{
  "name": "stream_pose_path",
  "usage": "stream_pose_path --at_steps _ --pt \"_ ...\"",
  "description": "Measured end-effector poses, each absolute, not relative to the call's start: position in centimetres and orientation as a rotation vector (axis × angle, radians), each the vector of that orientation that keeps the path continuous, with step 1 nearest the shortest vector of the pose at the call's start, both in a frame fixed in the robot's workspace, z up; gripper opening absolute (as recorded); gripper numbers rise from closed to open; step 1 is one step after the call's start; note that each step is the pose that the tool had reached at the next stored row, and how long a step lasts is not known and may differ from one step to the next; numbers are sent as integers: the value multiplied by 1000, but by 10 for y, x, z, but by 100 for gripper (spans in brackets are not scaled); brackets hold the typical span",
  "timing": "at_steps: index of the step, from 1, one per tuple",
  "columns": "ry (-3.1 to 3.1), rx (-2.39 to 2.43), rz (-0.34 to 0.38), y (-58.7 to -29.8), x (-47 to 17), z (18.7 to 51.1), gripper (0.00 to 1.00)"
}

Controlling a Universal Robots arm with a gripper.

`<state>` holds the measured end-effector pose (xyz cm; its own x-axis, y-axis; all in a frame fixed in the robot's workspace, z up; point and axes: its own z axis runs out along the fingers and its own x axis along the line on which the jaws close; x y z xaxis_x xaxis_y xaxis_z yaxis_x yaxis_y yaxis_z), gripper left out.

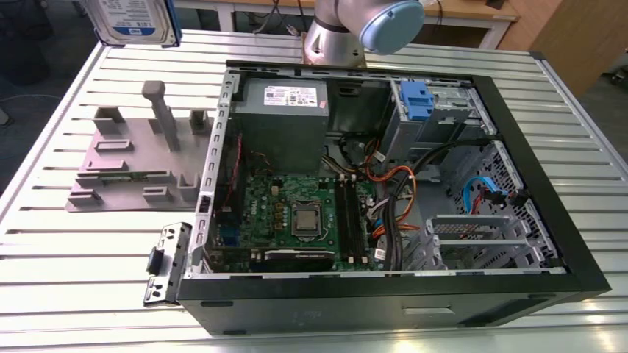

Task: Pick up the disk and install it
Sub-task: 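Pick up the disk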

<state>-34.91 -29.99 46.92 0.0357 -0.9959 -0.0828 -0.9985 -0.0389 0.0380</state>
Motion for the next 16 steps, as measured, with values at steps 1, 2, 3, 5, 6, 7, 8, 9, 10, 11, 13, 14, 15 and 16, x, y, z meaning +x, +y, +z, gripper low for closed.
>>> stream_pose_path --at_steps 1,2,3,5,6,7,8,9,10,11,13,14,15,16 --pt "2157 -2239 134 -300 -348 469 36" --pt "2157 -2239 134 -300 -347 469 36" --pt "2157 -2239 134 -300 -346 469 36" --pt "2157 -2239 134 -300 -344 469 36" --pt "2157 -2239 134 -300 -343 469 36" --pt "2157 -2239 134 -300 -342 469 36" --pt "2157 -2239 134 -300 -341 469 36" --pt "2157 -2239 134 -300 -340 469 36" --pt "2157 -2239 134 -300 -339 469 36" --pt "2157 -2239 134 -300 -338 469 36" --pt "2157 -2239 134 -300 -336 469 36" --pt "2157 -2239 134 -300 -336 469 36" --pt "2157 -2239 134 -300 -335 469 36" --pt "2157 -2239 134 -300 -334 469 36"
